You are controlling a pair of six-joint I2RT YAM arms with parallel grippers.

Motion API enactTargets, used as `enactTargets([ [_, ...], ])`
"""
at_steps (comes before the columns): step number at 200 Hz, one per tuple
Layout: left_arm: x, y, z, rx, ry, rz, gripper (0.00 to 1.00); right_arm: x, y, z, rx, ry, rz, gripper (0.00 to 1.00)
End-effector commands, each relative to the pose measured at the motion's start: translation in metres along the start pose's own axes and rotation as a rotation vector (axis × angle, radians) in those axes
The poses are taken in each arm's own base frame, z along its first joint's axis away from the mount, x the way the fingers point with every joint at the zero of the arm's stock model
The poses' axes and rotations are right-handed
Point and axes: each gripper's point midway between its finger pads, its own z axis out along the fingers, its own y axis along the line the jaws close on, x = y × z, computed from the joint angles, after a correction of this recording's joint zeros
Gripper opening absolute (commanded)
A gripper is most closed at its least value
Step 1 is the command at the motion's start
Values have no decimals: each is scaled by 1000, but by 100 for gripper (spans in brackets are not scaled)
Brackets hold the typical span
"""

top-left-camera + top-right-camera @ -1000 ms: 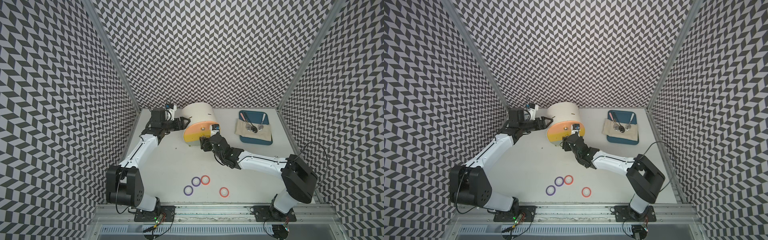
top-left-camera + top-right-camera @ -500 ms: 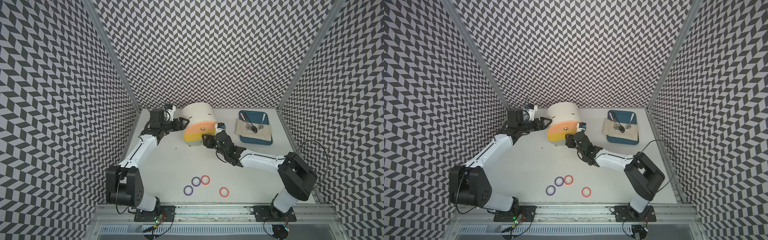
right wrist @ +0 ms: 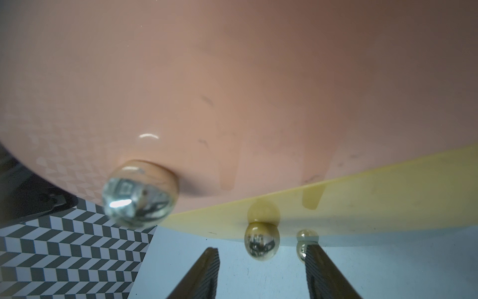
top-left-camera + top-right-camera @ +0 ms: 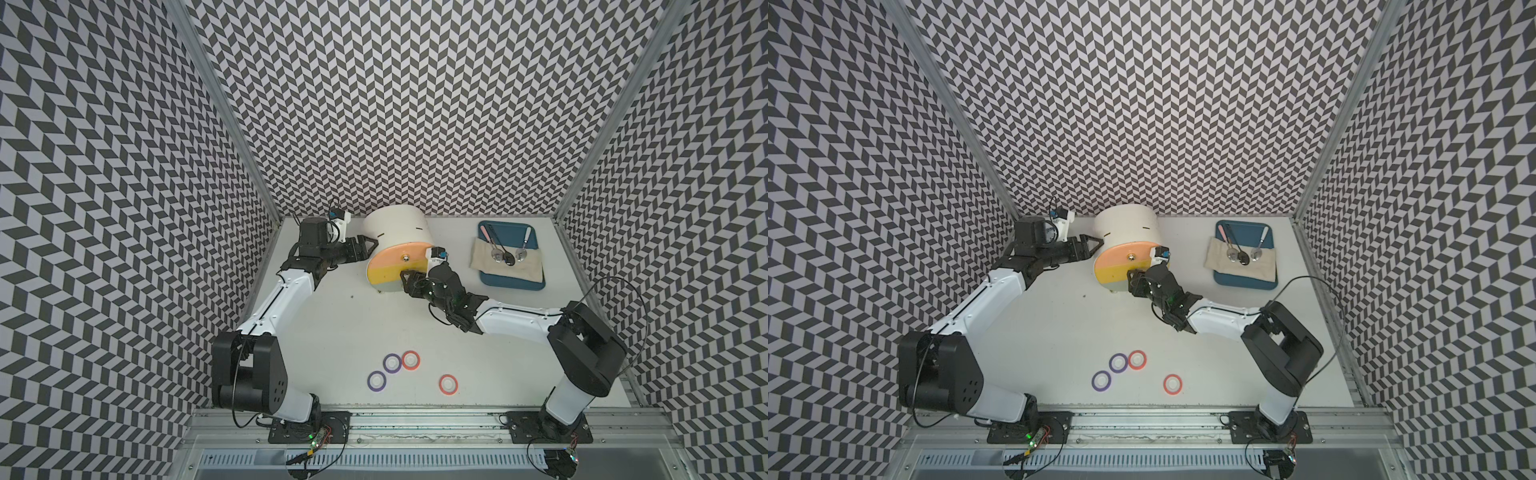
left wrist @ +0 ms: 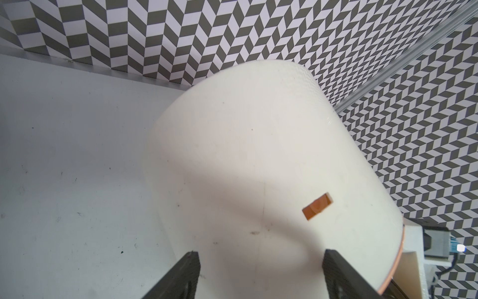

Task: Place the transparent tape into the drawer according to color
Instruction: Open the drawer in the storage box.

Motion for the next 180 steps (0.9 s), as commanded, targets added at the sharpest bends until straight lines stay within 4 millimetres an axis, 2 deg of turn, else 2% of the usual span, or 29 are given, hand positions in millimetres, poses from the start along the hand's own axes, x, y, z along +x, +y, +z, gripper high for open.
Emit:
enactTargets([
  [1,6,-2,-4,9,11,9,79,-10,8,4,-34,-36,22,56],
  [180,5,-1,-6,16,6,5,79,-14,10,15,-35,-68,33,46],
])
